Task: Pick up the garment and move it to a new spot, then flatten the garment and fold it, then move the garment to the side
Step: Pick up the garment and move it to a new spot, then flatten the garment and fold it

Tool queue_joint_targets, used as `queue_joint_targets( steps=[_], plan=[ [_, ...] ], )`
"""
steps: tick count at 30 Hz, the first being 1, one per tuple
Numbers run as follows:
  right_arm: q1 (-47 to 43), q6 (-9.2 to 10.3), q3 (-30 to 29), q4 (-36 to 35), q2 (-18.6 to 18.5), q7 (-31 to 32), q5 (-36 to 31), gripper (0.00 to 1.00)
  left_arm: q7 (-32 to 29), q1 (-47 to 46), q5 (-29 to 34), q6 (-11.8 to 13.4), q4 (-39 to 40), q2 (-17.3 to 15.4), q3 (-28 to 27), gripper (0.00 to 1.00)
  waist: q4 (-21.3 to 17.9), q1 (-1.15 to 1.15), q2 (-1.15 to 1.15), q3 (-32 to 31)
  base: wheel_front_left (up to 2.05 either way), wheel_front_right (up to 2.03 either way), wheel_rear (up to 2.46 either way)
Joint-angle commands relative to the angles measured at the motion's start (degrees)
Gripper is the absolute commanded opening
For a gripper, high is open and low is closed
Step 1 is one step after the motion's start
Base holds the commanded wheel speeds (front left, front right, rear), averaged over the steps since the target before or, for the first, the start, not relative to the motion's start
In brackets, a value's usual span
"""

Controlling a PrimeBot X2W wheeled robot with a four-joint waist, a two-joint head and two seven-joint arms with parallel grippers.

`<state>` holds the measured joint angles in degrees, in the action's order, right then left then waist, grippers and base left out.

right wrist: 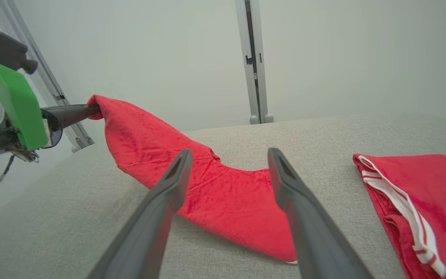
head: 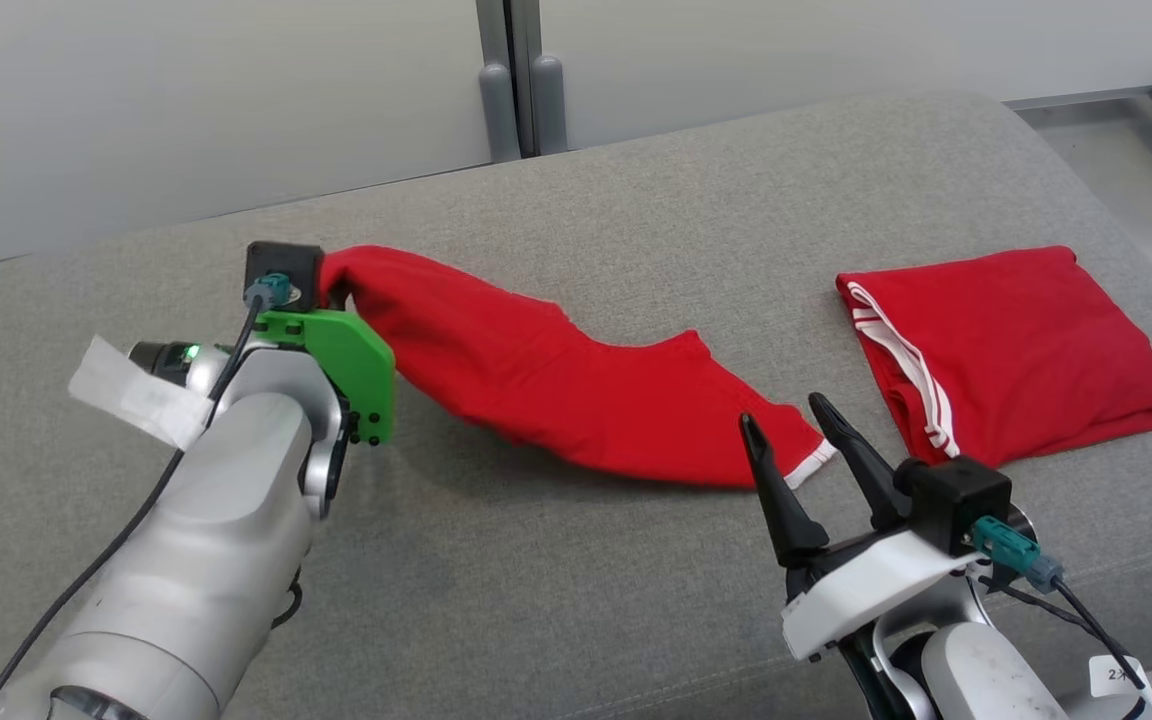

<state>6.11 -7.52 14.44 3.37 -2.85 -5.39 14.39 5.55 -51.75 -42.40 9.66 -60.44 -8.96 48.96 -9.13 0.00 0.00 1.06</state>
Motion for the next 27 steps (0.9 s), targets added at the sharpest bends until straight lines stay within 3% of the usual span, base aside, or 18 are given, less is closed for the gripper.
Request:
queue_joint_targets(
  steps=[1, 7, 9, 10, 13, 20, 27],
  plan=[
    [0.42, 0.06, 0.20, 0.00, -0.10, 0.07, 0.23, 1.00, 0.40, 1.18, -0.40, 0.34, -1.79, -0.88, -0.32, 0.00, -0.18, 0.00, 0.00, -0.08, 0.00, 0.00, 0.00],
    [0.70, 0.06, 0.06, 0.01, -0.11, 0.16, -0.04, 1.00, 2.14, 2.14, -1.26, 0.93, -5.05, -2.33, -1.22, 0.00, -1.06, 0.00, 0.00, -0.15, 0.00, 0.00, 0.00],
    [0.76, 0.06, 0.08, 0.02, -0.10, 0.06, -0.04, 1.00, 3.20, 2.38, -1.47, 1.72, -6.26, -2.92, -1.59, 0.52, -1.43, 0.00, 0.00, -0.16, 0.00, 0.00, 0.00],
    [0.78, 0.06, 0.05, 0.02, -0.10, 0.01, -0.01, 1.00, 3.46, 2.55, -1.56, 1.96, -6.80, -3.05, -1.71, 1.00, -1.58, 0.00, 0.00, -0.17, 0.00, 0.00, 0.00],
    [0.70, 0.06, -0.22, -0.06, -0.10, -0.02, -0.11, 1.00, 3.94, 2.77, -2.09, 2.42, -8.10, -3.15, -2.02, 1.00, -1.77, 0.00, 0.00, -0.30, 0.00, 0.00, 0.00],
    [-0.16, 0.06, -1.24, -0.17, -0.10, -0.10, -0.27, 1.00, 3.89, 3.18, -2.60, 0.92, -9.58, -3.14, -2.02, 1.00, -0.78, 0.00, 0.00, -0.80, 0.00, 0.00, 0.00],
    [-1.13, 0.06, -1.93, -0.43, -0.10, -0.12, -0.23, 1.00, 4.25, 3.71, -2.84, -2.30, -8.82, -1.67, -1.30, 1.00, 1.73, 0.00, 0.00, -1.38, 0.00, 0.00, 0.00]
  ],
)
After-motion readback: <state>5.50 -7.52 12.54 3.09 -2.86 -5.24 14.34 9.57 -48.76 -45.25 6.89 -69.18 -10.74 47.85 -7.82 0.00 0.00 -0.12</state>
